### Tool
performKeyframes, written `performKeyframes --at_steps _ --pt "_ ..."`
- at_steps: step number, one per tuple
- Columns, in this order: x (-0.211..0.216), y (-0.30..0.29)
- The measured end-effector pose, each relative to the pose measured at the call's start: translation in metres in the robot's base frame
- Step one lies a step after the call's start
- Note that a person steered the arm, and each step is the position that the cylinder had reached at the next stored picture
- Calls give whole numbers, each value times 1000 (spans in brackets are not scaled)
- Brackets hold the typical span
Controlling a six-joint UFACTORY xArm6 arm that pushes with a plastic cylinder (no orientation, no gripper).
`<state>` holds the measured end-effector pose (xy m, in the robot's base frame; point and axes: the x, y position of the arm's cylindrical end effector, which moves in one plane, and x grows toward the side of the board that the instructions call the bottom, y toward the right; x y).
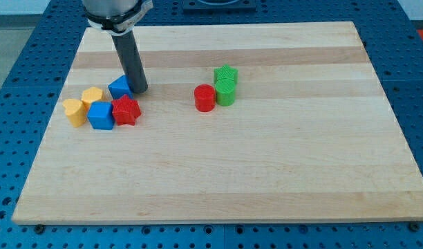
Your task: Push the green star towards the group of blocks
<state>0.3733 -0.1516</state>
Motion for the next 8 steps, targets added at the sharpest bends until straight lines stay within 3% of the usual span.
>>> performKeyframes --at_steps 2,5,6,8 --pt "-37 82" --pt "-45 230" --pt "-42 250" --pt "-41 228"
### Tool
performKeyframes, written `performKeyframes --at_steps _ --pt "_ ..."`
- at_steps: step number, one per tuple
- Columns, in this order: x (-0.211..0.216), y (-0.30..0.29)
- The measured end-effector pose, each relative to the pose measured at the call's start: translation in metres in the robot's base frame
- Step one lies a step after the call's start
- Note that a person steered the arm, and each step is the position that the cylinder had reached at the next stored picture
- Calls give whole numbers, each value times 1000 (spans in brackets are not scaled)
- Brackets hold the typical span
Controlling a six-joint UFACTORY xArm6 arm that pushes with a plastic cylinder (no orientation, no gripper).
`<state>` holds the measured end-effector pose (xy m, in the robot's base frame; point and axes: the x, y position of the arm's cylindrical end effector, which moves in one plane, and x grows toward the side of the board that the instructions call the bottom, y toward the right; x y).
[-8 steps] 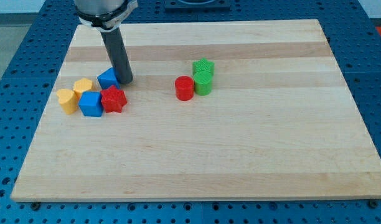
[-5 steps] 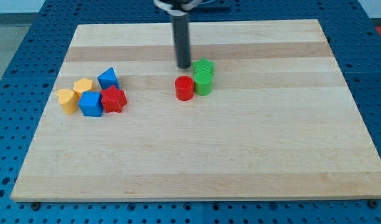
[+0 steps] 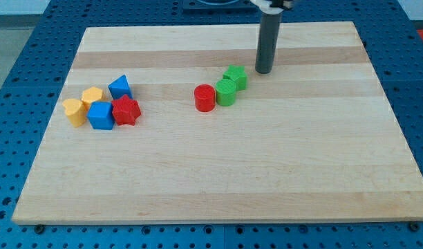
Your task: Push the green star towards the group of blocks
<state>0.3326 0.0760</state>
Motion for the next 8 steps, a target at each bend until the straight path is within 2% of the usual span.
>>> performKeyframes --at_steps 3,8 --pt "30 -29" --pt "30 -173"
